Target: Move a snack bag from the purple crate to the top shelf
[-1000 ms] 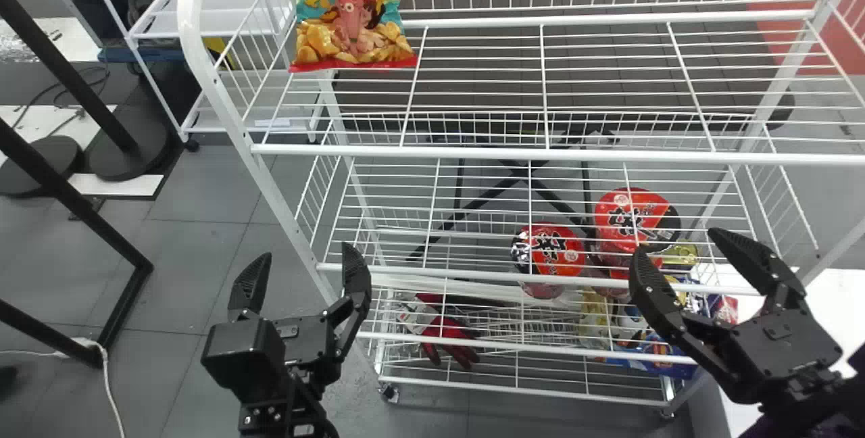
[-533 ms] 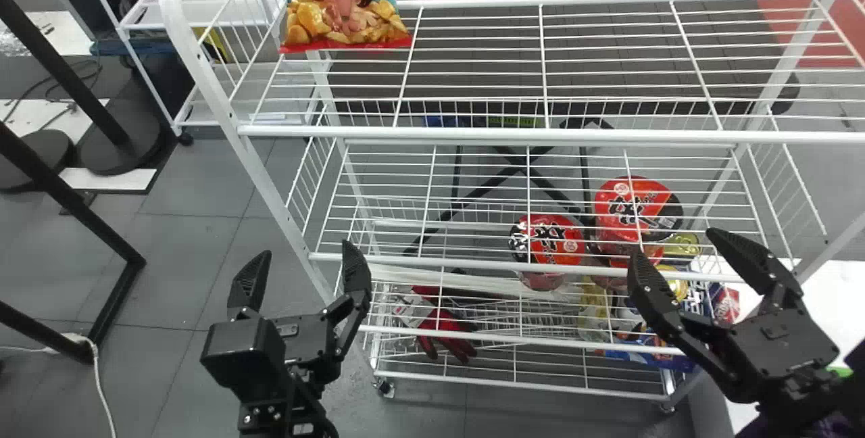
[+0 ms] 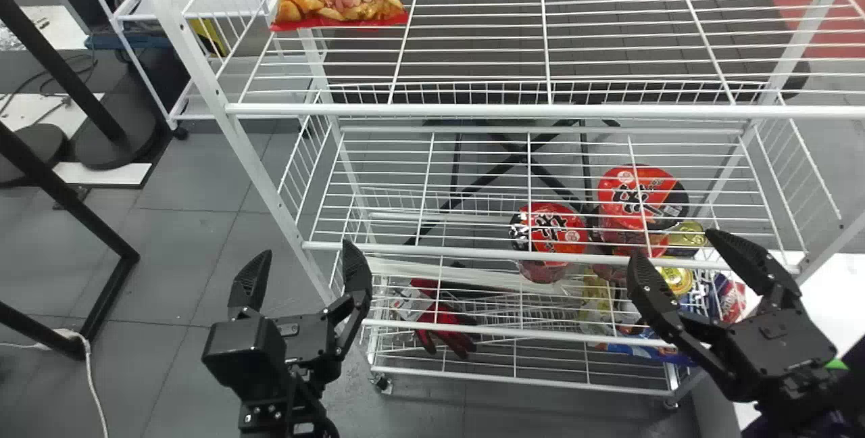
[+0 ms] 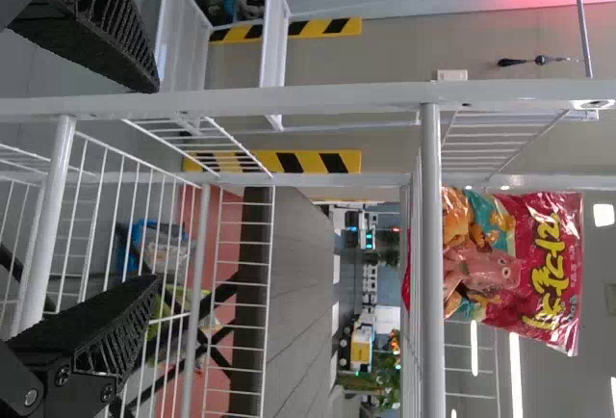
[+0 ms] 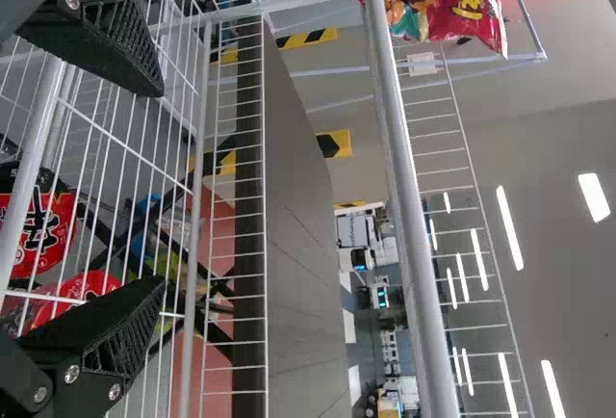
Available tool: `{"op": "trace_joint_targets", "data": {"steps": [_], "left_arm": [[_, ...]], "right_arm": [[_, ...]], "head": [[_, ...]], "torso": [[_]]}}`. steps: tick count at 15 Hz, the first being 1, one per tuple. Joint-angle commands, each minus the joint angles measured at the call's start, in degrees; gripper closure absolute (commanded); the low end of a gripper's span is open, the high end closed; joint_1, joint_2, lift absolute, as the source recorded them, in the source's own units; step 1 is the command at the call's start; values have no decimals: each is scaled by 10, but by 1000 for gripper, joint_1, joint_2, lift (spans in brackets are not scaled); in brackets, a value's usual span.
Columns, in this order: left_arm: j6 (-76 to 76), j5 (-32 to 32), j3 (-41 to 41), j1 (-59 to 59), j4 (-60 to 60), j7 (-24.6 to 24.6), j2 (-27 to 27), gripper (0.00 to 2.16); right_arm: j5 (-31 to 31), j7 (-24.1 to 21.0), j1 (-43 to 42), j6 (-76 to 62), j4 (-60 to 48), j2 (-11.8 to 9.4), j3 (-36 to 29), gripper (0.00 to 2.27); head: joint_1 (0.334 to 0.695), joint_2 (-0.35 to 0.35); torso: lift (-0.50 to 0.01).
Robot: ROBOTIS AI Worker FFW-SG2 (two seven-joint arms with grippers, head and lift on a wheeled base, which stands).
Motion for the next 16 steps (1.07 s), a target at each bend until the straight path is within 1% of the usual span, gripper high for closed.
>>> {"op": "trace_joint_targets", "data": {"steps": [1, 7, 16], "left_arm": [[0, 0, 0, -1, 2, 0, 0, 120], [-1, 0, 1, -2, 5, 1, 0, 120], [-1, 0, 0, -1, 6, 1, 0, 120]], "right_arm": [[-1, 0, -1, -1, 1, 1, -4, 137], [-2, -11, 0, 3, 3, 1, -9, 137], [-2, -15, 2, 1, 2, 1, -10, 137]], "head": [[695, 112], [695, 95], [695, 91]], "torso": [[-253], [-278], [-314]]}}
